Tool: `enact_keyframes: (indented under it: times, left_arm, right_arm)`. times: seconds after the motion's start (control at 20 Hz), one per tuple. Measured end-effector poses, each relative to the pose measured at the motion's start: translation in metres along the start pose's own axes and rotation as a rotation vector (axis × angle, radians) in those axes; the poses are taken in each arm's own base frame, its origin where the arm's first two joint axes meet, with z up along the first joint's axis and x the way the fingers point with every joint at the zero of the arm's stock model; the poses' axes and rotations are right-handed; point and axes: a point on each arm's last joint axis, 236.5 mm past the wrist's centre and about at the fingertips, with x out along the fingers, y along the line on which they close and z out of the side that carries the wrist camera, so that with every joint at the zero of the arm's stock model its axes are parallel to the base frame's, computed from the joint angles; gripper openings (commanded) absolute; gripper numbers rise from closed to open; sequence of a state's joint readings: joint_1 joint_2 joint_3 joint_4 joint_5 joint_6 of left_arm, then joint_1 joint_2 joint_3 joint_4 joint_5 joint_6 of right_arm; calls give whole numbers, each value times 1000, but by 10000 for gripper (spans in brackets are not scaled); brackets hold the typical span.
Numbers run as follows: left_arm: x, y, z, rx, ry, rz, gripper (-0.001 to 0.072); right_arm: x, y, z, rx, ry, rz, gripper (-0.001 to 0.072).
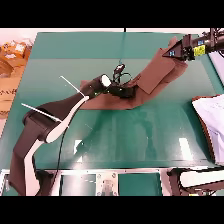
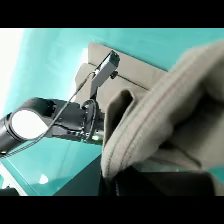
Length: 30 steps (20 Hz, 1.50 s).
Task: Fold the shirts.
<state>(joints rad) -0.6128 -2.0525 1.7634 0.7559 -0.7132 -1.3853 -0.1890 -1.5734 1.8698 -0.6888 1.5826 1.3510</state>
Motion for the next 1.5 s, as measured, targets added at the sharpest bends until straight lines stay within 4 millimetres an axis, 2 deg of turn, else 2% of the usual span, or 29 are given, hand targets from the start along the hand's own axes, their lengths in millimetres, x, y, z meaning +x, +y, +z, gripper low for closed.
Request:
enact_keyframes:
  times: [0.2, 0.35, 0.45, 0.55, 0.7, 0.8, 0.9, 1.05, 1.1, 1.15, 1.2, 1.3, 1.35, 1.4, 1.45, 1.5]
  left_arm:
    - [5, -1, -1, -6, -5, -10, 24]
    - [-19, 6, 20, 11, -6, -24, 24]
    - [-52, 10, 43, 57, 3, -40, 24]
    - [-96, 24, 66, 104, 18, -32, 24]
    - [-169, 59, 85, 112, 46, 1, 24]
    - [-216, 85, 91, 85, 47, 29, 24]
    - [-258, 110, 94, 50, 37, 59, 24]
    - [-308, 141, 97, -5, 0, 96, 25]
    - [-322, 152, 97, -31, -11, 108, 24]
    - [-334, 162, 96, -55, -22, 121, 24]
    - [-343, 168, 96, -73, -31, 128, 24]
    - [-353, 176, 93, -98, -33, 131, 24]
    - [-358, 179, 93, -106, -37, 136, 24]
    - [-361, 182, 92, -113, -40, 139, 24]
    - [-362, 182, 91, -116, -39, 139, 24]
    - [-362, 183, 91, -117, -39, 138, 24]
  right_arm:
    - [4, 7, -2, 0, 11, -2, 17]
    - [6, 10, -2, 2, 14, 1, 17]
    - [8, 13, -3, 4, 18, 4, 17]
    - [14, 20, -2, 5, 20, 10, 17]
    - [37, 37, 0, -12, 24, 33, 17]
    - [66, 52, -1, -22, 32, 56, 17]
    - [107, 71, -5, -34, 52, 87, 17]
    - [193, 101, -24, -50, 90, 132, 27]
    - [225, 111, -32, -51, 93, 143, 178]
    - [259, 121, -42, -48, 91, 154, 421]
    - [291, 130, -52, -40, 84, 165, 496]
    - [343, 146, -77, -10, 83, 190, 487]
    - [359, 149, -85, 2, 81, 192, 370]
    - [368, 148, -89, 10, 76, 190, 74]
    - [373, 143, -92, 17, 82, 185, 17]
    - [373, 136, -91, 28, 90, 179, 16]
